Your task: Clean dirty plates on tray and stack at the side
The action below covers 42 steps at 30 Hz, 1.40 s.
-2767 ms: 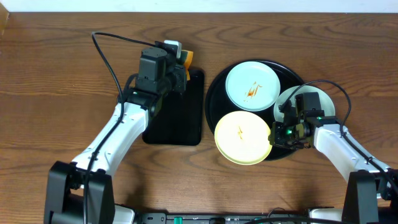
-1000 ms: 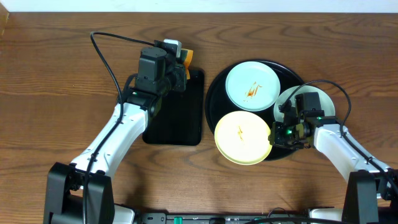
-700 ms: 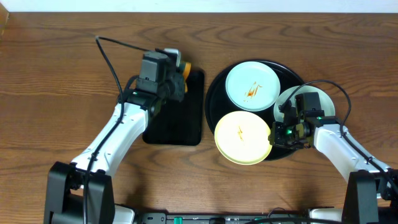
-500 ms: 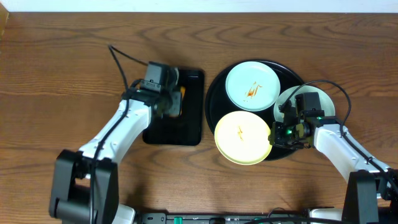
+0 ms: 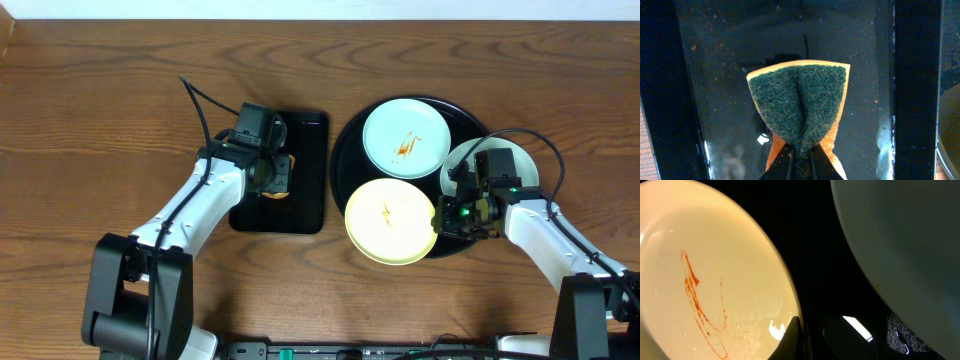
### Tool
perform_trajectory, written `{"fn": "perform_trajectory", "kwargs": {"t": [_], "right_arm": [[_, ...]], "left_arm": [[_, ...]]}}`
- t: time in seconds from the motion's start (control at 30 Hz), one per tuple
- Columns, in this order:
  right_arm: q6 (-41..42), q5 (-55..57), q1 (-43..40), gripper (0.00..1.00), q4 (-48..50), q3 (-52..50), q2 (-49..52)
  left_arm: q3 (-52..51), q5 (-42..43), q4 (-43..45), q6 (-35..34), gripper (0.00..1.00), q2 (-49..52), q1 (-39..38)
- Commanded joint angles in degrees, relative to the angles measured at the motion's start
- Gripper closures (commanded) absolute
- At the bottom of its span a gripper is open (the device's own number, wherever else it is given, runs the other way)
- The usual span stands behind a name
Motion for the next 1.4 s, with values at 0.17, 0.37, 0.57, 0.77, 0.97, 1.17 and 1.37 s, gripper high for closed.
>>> {"fn": "perform_trajectory", "kwargs": {"t": [0.17, 0.37, 0.57, 0.77, 0.97, 1.17, 1.37], "right_arm": [[0.0, -0.3, 0.5, 0.99, -0.3, 0.2, 0.1], [0.0, -0.3, 0.5, 0.99, -0.2, 0.2, 0.1], [0.0, -0.3, 0.5, 0.99, -0.3, 0.2, 0.1], [0.0, -0.3, 0.5, 0.99, -0.3, 0.2, 0.1], [0.0, -0.3, 0.5, 0.99, -0.3, 0.2, 0.1], [0.0, -0.3, 0.5, 0.99, -0.3, 0.2, 0.1], [0.0, -0.3, 0.5, 0.99, -0.5, 0.2, 0.1]], "left_arm": [[6.5, 5.0, -3.8, 0.8, 0.93, -3.5, -1.6], [7.8, 10.7, -1.6, -3.1, 0.93, -4.0, -8.4], [7.8, 10.6, 2.9, -8.9, 0.92, -2.3, -18.5], [7.8, 10.2, 7.1, -16.0, 0.93, 2.2, -26.8], [7.8, 10.5, 7.7, -19.7, 0.92, 7.1, -32.5], [7.8, 10.4, 8.6, -19.7, 0.93, 10.3, -36.2], [7.8, 5.1, 9.6, -19.7, 0.92, 13.1, -36.2]]}}
